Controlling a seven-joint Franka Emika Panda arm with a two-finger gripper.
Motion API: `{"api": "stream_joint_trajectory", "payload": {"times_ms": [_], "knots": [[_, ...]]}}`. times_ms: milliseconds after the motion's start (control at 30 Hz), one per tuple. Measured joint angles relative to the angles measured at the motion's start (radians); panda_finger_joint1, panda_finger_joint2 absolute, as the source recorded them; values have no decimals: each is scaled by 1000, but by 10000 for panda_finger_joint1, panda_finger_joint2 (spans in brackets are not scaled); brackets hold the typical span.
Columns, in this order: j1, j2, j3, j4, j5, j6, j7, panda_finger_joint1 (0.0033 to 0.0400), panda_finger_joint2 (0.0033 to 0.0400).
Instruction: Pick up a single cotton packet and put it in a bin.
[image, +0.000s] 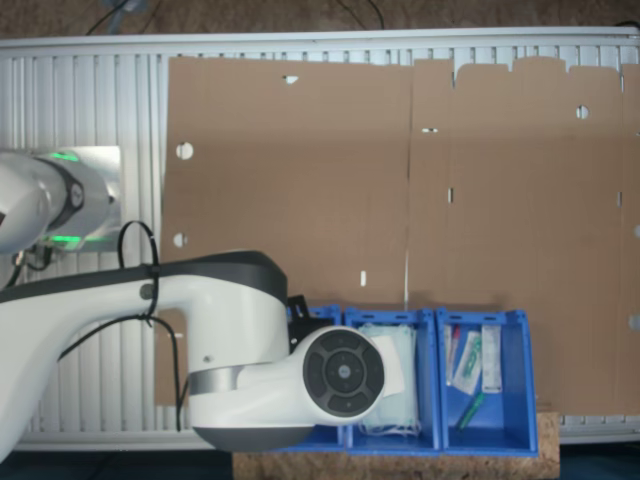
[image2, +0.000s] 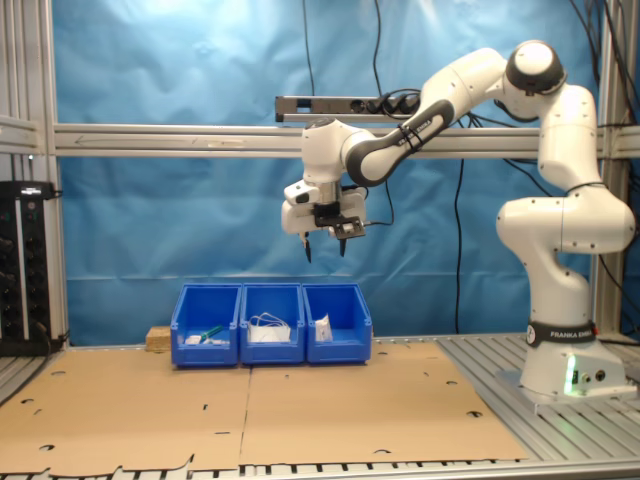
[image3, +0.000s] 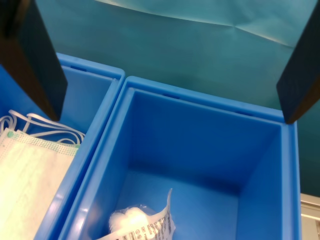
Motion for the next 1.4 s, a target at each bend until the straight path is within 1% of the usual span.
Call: {"api": "stream_joint_trajectory", "payload": {"times_ms": [567, 933, 1400], "knots": [[0, 0, 0, 0, 0, 0, -3, 400, 400], [0, 0, 0, 0, 0, 0, -14, 400, 400], [0, 0, 0, 0, 0, 0, -17, 400, 400]]}}
